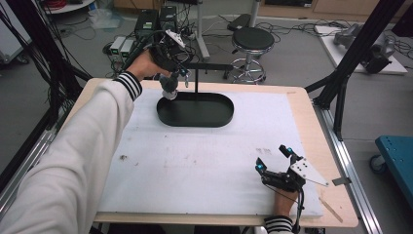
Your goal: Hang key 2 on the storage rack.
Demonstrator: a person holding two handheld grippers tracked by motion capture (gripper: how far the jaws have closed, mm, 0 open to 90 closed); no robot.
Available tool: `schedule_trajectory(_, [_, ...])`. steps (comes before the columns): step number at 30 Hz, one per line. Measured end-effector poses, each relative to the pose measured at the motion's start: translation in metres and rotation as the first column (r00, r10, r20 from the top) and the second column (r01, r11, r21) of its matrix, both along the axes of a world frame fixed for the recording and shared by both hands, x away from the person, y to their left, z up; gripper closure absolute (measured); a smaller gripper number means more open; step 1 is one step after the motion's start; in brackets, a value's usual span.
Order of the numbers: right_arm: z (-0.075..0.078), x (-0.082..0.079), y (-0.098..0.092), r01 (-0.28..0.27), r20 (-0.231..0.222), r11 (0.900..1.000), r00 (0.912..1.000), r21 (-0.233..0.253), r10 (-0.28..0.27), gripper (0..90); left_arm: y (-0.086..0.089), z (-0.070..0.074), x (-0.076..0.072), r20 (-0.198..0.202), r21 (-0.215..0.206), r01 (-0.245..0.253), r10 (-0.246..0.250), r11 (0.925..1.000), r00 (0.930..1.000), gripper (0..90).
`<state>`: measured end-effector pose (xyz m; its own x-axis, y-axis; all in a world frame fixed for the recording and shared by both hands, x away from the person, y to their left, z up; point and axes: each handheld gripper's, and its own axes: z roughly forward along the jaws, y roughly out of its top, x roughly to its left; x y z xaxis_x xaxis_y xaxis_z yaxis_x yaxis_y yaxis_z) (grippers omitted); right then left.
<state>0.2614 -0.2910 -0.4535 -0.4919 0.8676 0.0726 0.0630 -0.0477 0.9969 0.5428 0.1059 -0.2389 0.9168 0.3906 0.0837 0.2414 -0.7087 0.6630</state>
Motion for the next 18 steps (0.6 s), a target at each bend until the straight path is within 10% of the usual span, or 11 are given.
schedule_trajectory(18, [0.0001, 0.0, 0.0, -0.001, -0.002, 1.0, 1.0, 0.007, 0.001, 1.3, 0.0011, -0.0042, 0.0074, -0.006, 0.002, -0.034, 0.034, 0.9994, 0.9994, 88.1])
